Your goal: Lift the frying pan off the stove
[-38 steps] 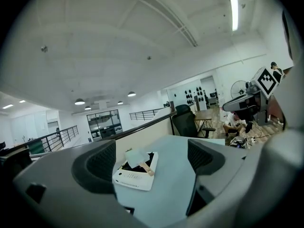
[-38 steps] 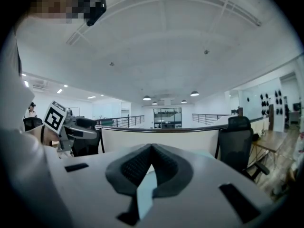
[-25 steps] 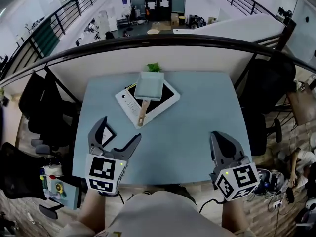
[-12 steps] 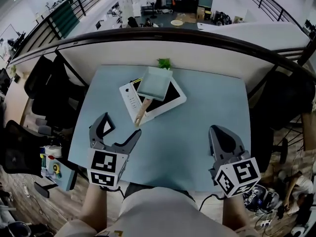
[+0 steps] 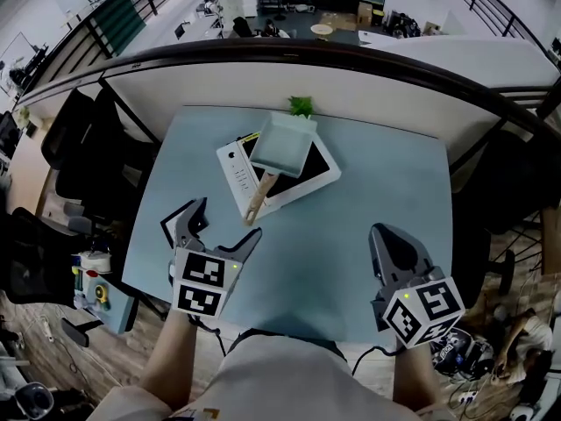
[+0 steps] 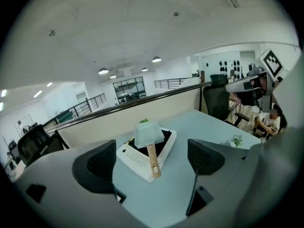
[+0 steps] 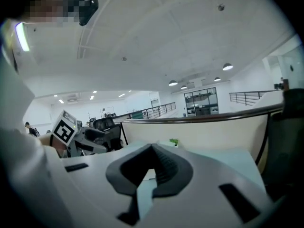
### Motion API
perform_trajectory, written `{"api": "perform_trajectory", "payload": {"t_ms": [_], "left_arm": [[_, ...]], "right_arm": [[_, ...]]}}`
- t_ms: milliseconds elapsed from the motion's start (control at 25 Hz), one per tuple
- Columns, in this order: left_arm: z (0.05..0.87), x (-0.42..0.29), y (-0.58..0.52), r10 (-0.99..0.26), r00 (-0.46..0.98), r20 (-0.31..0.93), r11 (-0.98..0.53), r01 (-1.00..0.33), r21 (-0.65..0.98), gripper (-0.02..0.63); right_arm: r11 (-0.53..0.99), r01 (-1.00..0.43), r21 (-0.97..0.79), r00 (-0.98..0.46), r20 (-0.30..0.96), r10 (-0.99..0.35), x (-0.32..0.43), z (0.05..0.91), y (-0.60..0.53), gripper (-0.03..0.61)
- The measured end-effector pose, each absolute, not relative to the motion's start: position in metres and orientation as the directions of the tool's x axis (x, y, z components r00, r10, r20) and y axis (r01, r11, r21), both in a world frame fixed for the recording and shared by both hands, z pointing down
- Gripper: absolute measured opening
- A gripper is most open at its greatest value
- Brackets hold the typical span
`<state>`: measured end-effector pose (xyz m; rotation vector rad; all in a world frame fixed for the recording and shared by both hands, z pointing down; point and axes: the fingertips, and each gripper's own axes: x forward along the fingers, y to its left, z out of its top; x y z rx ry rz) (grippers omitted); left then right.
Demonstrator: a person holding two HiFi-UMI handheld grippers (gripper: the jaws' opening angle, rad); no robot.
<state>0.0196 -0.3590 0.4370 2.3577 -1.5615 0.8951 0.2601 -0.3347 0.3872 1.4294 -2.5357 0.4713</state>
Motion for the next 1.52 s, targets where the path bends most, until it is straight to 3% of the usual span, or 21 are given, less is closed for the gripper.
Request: {"api": "perform_trajectory", "payload": {"t_ms": [640,880,1320,1360,1440,1520], "left_arm": [[0.572,0.041,-0.453,-0.574,0.274,0.772,-0.502,-0.862,-0.067,0.453],[0.626,0.052,-0.471,-0.441,0.345,0.829,-0.464,-0.878,0.119,0.453],[0.668,0.061,-0.480,-0.268,0.364,0.892,-0.478,-0.854,0.205,0.449],[0.670,0.057,-0.481,-0.267,0.347,0.899,-0.465,-0.863,0.195,0.417],[0.674,0.047,-0.484,-0.278,0.298,0.913,-0.418,-0.893,0.165,0.136],[0.674,0.041,-0.485,-0.280,0.284,0.917,-0.403,-0.902,0.157,0.123]], "right_arm": [[0.465,-0.860,-0.209,-0.508,0.436,-0.743,0.245,0.448,-0.367,0.003],[0.437,-0.862,-0.255,-0.505,0.489,-0.711,0.248,0.484,-0.373,0.003],[0.395,-0.865,-0.310,-0.502,0.536,-0.678,0.243,0.518,-0.369,0.003],[0.393,-0.864,-0.315,-0.503,0.538,-0.676,0.242,0.519,-0.368,0.003],[0.390,-0.863,-0.322,-0.505,0.540,-0.673,0.241,0.521,-0.366,0.003],[0.390,-0.863,-0.322,-0.506,0.543,-0.671,0.240,0.522,-0.365,0.003]]}}
